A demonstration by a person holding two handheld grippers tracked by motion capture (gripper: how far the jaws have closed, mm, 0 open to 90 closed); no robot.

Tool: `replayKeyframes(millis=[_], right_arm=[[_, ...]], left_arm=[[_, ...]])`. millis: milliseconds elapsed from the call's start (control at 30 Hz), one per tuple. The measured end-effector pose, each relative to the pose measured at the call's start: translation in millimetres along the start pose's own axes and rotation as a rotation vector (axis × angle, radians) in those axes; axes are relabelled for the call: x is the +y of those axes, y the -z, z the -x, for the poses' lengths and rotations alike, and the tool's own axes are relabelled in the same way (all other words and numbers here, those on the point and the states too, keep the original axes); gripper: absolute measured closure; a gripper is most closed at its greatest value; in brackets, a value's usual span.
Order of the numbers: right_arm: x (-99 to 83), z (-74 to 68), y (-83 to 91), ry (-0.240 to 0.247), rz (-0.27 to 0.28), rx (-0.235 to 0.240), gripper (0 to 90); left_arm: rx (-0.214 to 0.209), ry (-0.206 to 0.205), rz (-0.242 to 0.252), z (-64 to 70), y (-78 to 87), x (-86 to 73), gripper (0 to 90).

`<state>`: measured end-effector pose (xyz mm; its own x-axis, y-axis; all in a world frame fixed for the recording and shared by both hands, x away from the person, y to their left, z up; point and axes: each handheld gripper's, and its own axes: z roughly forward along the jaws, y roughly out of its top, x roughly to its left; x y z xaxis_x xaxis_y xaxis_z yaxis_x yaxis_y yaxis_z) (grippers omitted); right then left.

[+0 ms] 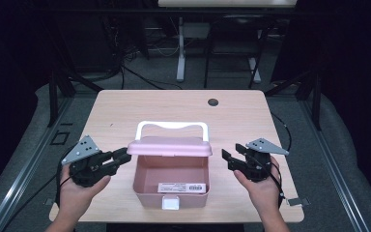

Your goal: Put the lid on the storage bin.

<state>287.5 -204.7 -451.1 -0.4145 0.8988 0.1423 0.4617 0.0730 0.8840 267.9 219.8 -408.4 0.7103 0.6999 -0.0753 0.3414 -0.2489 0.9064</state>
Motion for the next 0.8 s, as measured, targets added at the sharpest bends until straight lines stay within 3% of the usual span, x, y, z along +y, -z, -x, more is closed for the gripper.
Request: replayKeyframes(millis=[800], right_arm=[[-7.9,7.6,-5.4,-0.021,-0.008,-0.022,43.4]], left_arm=[[-0.01,-0.003,-0.025,12.0,4.7,-27.8,74.7]])
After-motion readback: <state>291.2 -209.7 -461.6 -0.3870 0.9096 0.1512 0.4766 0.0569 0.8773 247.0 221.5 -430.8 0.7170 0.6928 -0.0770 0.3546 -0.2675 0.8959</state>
